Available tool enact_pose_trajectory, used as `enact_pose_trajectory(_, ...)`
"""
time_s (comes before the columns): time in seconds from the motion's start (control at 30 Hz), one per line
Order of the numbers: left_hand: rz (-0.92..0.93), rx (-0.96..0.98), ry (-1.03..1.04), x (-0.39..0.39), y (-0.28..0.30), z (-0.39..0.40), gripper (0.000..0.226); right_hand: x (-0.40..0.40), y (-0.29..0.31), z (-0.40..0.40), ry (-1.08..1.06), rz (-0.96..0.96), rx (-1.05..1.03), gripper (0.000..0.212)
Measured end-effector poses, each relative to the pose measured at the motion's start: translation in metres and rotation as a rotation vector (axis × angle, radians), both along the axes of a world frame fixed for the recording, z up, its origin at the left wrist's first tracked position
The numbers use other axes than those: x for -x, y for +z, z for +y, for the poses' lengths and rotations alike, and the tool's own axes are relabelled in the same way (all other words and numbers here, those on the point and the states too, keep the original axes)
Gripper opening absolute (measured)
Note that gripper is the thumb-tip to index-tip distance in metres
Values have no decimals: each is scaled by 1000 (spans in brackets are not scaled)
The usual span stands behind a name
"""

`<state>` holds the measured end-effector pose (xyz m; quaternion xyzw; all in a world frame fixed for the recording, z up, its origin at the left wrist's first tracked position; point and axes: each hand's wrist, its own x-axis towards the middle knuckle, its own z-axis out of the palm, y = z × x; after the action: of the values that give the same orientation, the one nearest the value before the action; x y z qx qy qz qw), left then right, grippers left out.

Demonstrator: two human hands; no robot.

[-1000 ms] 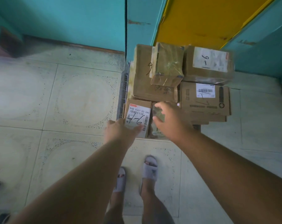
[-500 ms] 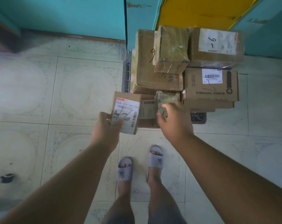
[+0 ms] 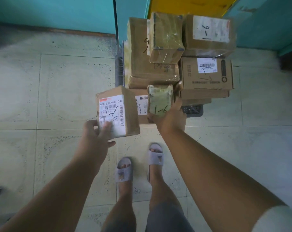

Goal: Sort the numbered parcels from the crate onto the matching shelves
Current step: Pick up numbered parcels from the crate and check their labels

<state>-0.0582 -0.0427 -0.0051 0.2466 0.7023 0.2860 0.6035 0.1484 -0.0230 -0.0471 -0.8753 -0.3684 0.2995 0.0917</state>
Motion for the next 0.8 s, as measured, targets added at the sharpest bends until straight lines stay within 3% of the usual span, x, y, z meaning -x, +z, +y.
enact_pose_trajectory(0.07,-42,13,24,2,-1,-1,26,1,-1,0,20,-26,41,121)
enact_pose_trajectory(0.17,-66,21,22,6,-3,-1,24,3,-4,-2,26,2,55,123)
enact_pose_trajectory(0.23,-40,9,-29,10,-2,-3,18,0,-3,-8,16,95,1,120)
enact_pose_trajectory(0.3,-45,-3,-77,9,3,-5,26,-7,0,-17,19,196,-70,117)
enact_pose_trajectory(0.37,-142,23,-40,5,11,-7,35,-11,8,-27,14,288,-149,116)
enact_pose_trajectory(0.47,-275,31,5,-4,29,-6,27,-14,28,-36,-43,382,-264,118)
enact_pose_trajectory(0.7,-395,-50,46,-26,126,-18,16,-73,169,-73,-122,473,-466,89)
enact_pose_trajectory(0.8,-393,-105,7,-55,176,-30,24,-112,244,-94,-146,485,-563,90)
